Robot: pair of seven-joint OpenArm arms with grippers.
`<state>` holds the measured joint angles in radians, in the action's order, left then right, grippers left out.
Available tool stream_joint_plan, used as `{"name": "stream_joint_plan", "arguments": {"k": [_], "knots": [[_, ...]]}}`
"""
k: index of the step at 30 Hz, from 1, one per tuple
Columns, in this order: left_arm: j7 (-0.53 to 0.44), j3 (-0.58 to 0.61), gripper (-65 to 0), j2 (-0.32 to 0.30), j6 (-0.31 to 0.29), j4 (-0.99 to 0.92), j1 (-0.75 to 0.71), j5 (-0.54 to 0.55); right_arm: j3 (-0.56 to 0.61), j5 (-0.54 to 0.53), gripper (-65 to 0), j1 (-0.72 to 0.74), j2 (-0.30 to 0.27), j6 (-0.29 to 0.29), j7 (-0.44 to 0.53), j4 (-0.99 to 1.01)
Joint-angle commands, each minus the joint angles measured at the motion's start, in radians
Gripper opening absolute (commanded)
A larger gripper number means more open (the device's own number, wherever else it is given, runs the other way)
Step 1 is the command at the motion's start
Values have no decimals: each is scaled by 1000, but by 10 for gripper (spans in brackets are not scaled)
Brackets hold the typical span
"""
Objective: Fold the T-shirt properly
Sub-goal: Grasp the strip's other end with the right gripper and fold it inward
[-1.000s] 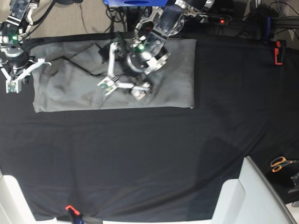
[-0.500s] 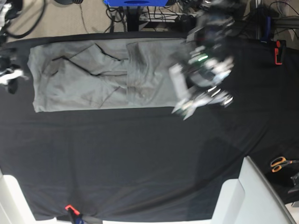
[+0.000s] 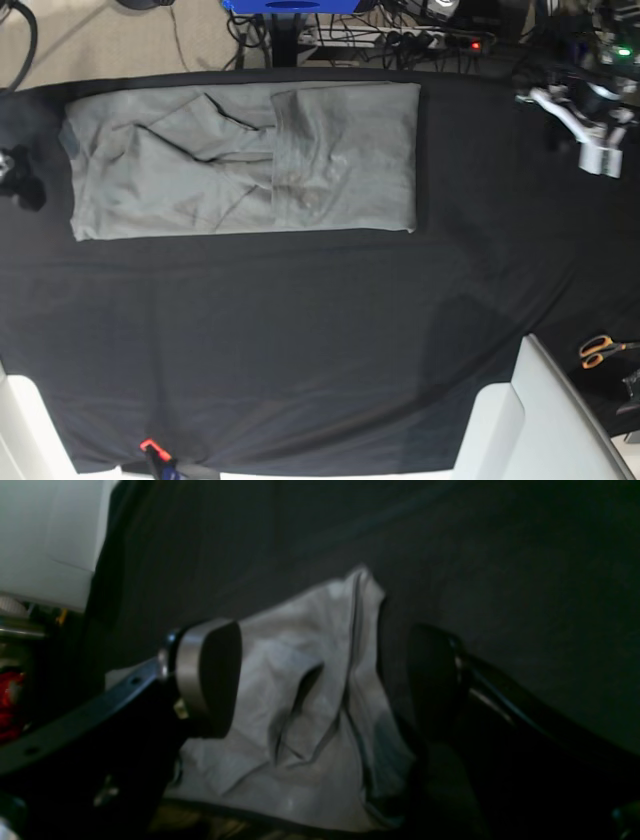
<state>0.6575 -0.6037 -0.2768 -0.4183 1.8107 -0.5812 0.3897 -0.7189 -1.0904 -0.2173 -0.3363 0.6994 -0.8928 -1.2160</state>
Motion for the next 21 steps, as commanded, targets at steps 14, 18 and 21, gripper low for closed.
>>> {"name": "stream_joint_plan", "arguments": {"k": [14, 18, 21], "knots": [[-14, -34, -650, -11, 3, 2, -4, -1, -5, 264, -128, 207, -63, -1, -137, 428], [-14, -34, -650, -11, 3, 2, -4, -1, -5, 267, -128, 203, -11, -1, -216, 331], [-14, -34, -650, -11, 3, 2, -3, -1, -5, 267, -129, 200, 16, -1, -262, 290]]}}
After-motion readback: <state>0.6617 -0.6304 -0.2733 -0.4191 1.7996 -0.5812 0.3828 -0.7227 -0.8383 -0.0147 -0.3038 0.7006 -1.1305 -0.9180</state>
